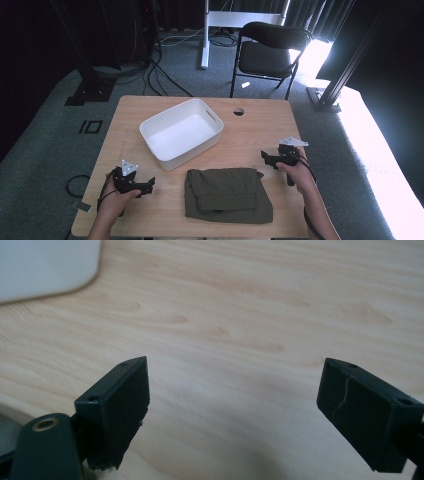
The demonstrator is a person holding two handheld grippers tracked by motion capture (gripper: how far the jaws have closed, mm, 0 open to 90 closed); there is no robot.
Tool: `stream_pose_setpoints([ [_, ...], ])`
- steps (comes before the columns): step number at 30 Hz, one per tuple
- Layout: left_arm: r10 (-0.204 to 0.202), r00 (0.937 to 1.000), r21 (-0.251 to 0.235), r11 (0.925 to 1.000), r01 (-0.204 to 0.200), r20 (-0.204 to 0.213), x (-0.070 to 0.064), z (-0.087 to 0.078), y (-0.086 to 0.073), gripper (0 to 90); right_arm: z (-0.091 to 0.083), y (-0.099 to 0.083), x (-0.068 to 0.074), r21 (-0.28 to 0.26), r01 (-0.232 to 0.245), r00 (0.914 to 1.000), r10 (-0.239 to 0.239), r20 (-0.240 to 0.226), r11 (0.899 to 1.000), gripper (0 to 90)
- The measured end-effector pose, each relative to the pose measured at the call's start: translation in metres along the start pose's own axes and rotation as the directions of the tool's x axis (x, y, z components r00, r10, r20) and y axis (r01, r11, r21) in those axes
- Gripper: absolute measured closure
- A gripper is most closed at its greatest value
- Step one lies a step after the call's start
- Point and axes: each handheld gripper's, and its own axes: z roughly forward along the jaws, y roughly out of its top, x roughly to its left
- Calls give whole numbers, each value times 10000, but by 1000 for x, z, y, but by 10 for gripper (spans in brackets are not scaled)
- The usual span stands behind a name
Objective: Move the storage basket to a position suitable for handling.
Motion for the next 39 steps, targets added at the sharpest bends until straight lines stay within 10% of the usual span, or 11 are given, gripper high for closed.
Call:
stream_pose_setpoints([
  [39,-415,9991,-1433,9888,411,-1,-1,-11,74,13,59,123,81,-1135,877,9777,-1073,-1803,9897,138],
])
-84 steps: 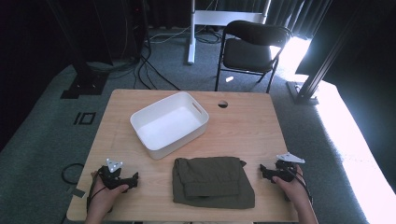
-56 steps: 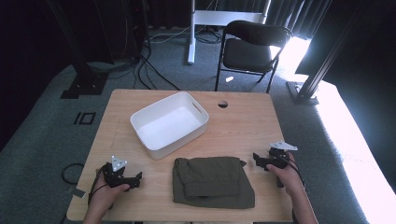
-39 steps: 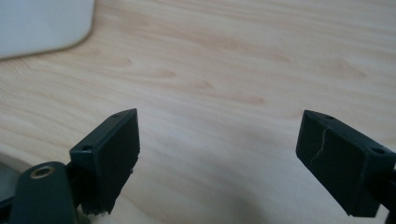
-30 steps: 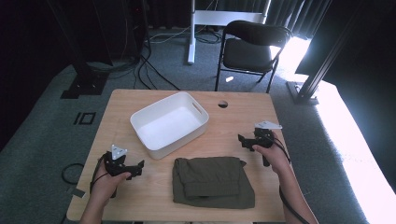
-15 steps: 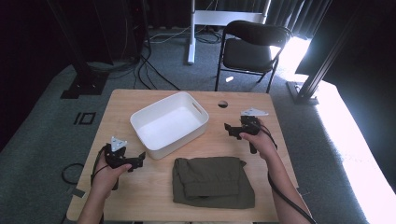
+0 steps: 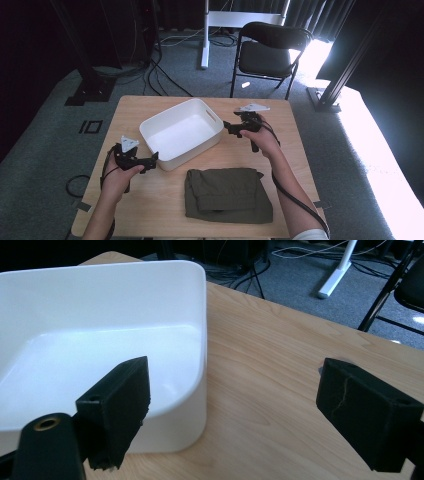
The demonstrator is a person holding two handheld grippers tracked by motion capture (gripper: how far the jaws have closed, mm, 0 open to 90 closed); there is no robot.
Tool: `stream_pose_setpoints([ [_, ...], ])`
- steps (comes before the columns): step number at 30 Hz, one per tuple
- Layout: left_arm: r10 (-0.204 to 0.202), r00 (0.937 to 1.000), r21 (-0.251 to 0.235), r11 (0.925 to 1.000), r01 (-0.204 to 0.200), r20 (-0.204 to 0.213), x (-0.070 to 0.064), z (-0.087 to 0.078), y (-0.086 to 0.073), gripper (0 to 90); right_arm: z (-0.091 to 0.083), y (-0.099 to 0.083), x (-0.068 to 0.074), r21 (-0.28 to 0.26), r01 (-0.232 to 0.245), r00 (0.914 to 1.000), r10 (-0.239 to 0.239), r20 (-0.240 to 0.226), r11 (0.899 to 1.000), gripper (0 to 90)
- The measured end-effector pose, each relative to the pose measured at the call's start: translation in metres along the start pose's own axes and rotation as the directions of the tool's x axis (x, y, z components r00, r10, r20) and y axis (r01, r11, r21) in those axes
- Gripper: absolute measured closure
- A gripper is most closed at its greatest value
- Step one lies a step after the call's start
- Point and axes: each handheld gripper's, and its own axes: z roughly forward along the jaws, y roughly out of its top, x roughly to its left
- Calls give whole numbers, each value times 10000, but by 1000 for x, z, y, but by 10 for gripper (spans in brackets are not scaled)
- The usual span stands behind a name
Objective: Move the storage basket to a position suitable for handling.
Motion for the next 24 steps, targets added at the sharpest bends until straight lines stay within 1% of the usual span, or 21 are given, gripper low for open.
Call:
stream_pose_setpoints([
  [2,-166,9998,-118,9998,167,75,0,2,3,13,7,3,3,84,37,10000,-37,-1,10000,153],
  [3,-365,9992,-120,9993,366,156,0,6,6,13,16,5,4,182,110,9999,-112,88,9998,208],
  [4,-365,9992,-120,9993,366,156,0,6,6,13,16,5,4,182,110,9999,-112,88,9998,208],
  [5,-404,9991,-103,9991,406,134,0,8,6,13,23,6,6,291,236,9992,-245,317,9993,318],
  [6,-484,9987,-106,9988,486,154,0,9,7,13,23,6,6,291,236,9992,-245,317,9993,318],
  [7,-532,9984,-51,9986,533,211,0,11,7,13,26,6,7,371,228,9989,-243,396,9991,341],
  [8,-617,9979,-44,9981,618,203,-1,13,6,13,30,6,8,409,216,9991,-230,362,9989,369],
  [9,-609,9980,2,9981,609,180,-1,14,5,13,37,5,12,540,439,9986,-454,261,9976,409],
  [10,-659,9977,-8,9978,660,177,-1,16,5,13,37,5,12,540,439,9986,-454,261,9976,409],
  [11,-792,9967,-17,9969,792,158,-1,18,4,13,40,5,14,569,567,9978,-585,304,9968,434],
  [12,-790,9968,-11,9969,790,103,-1,19,4,14,43,5,17,580,677,9971,-696,317,9960,456],
  [13,-779,9970,3,9970,780,-14,-1,21,4,55,45,5,18,565,692,9970,-710,314,9960,458],
  [14,-893,9960,-30,9960,893,-80,-2,23,3,109,47,5,20,584,703,9967,-725,358,9958,488],
  [15,-903,9959,12,9959,903,-36,-3,26,2,121,52,4,22,636,910,9943,-942,495,9938,518],
  [17,-878,9961,40,9961,878,-119,-4,28,2,132,54,4,23,669,918,9939,-955,557,9935,538],
  [18,-913,9956,96,9958,915,-201,-4,29,1,183,55,3,24,717,972,9931,-1015,594,9927,575],
  [19,-814,9965,216,9964,817,-182,-4,32,0,229,58,2,26,985,1008,9915,-1081,719,9900,594],
  [20,-814,9965,216,9964,817,-182,-4,32,0,256,58,2,26,985,1008,9915,-1081,719,9900,594],
  [22,-772,9967,275,9966,778,-237,-5,34,-2,262,59,0,27,1170,1137,9858,-1267,1105,9866,639],
  [23,-1111,9938,298,9934,1110,31,-6,34,-3,346,59,-1,27,1109,898,9906,-1003,935,9898,692],
  [24,-1278,9918,348,9912,1275,59,-6,34,-3,372,59,-1,28,1085,882,9908,-985,932,9902,716],
])
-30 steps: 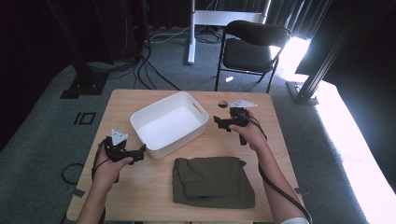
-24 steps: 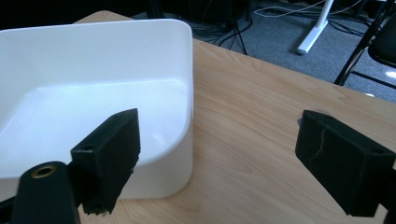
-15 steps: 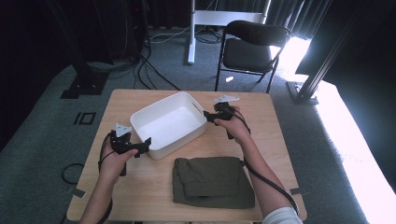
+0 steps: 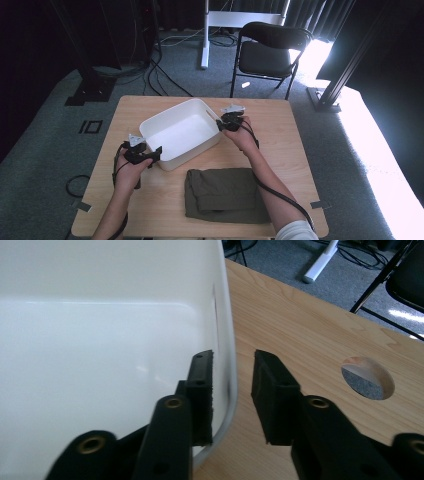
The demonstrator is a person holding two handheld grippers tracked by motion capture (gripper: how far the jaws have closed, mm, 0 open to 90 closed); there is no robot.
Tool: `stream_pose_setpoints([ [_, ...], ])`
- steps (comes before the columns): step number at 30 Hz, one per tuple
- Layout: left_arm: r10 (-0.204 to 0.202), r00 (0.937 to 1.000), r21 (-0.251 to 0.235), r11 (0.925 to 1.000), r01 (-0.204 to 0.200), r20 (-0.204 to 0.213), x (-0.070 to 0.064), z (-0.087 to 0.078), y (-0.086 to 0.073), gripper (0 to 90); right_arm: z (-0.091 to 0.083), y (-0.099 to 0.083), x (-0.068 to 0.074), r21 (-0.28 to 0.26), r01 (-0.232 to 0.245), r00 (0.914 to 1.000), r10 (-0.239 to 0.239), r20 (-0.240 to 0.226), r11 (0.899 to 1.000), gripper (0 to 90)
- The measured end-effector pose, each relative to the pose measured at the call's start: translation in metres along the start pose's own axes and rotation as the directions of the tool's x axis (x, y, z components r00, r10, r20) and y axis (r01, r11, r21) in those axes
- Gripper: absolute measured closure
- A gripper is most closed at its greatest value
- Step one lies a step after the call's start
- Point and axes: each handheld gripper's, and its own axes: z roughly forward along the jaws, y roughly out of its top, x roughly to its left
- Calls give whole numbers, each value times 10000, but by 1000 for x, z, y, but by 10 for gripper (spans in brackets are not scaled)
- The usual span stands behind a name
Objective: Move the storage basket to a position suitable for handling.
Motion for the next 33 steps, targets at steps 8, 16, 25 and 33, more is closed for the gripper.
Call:
stream_pose_setpoints([
  [8,-563,9978,169,9982,569,-355,-6,0,1,458,-3,-1,7,62,-233,9996,232,140,9997,802],
  [16,-651,9971,73,9978,655,-390,-9,3,3,516,-10,-6,4,112,-547,9983,544,216,9984,811],
  [25,-481,9980,13,9988,481,-400,-17,9,7,555,-22,-14,-2,141,-761,9964,755,387,9970,805],
  [33,-271,9993,-4,9996,271,-268,-26,17,12,583,-33,-23,-9,133,-988,9936,979,572,9950,801],
])
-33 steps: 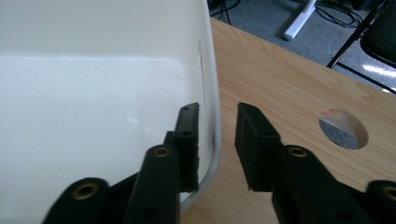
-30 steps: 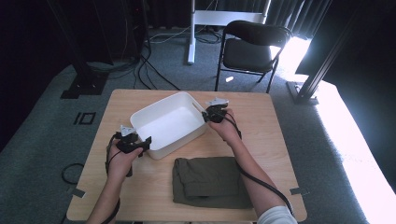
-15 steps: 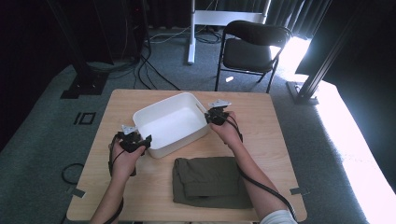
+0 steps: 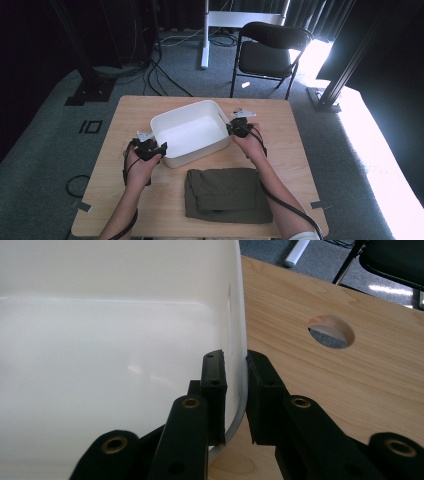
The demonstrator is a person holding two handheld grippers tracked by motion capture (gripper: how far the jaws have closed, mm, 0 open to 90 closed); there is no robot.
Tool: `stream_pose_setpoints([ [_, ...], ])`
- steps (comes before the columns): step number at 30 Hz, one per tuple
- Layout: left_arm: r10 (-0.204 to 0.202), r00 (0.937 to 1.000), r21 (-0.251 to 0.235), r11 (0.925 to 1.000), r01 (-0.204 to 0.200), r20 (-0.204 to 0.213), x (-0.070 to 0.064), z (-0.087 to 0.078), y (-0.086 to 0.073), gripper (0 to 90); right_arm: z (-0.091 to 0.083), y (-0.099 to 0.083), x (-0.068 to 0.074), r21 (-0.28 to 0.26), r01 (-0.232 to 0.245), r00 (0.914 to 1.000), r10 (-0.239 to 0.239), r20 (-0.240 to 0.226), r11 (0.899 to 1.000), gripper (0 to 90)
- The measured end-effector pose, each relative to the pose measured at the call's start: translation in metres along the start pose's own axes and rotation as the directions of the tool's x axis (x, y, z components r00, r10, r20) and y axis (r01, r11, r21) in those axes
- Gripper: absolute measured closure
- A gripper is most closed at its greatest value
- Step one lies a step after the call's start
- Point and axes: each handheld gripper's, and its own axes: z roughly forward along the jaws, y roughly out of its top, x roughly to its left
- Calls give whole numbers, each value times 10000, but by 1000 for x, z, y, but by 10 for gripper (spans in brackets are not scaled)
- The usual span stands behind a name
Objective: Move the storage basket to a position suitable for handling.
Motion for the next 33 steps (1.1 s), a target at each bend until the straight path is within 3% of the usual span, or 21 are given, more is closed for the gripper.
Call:
stream_pose_setpoints([
  [15,262,9970,-95,9996,-256,727,-19,21,10,597,-20,-15,-26,138,-566,9975,560,428,9983,795],
  [33,736,9917,-127,9973,-727,1054,-42,48,21,631,-42,-33,-51,37,-1383,9876,1376,760,9904,783],
])
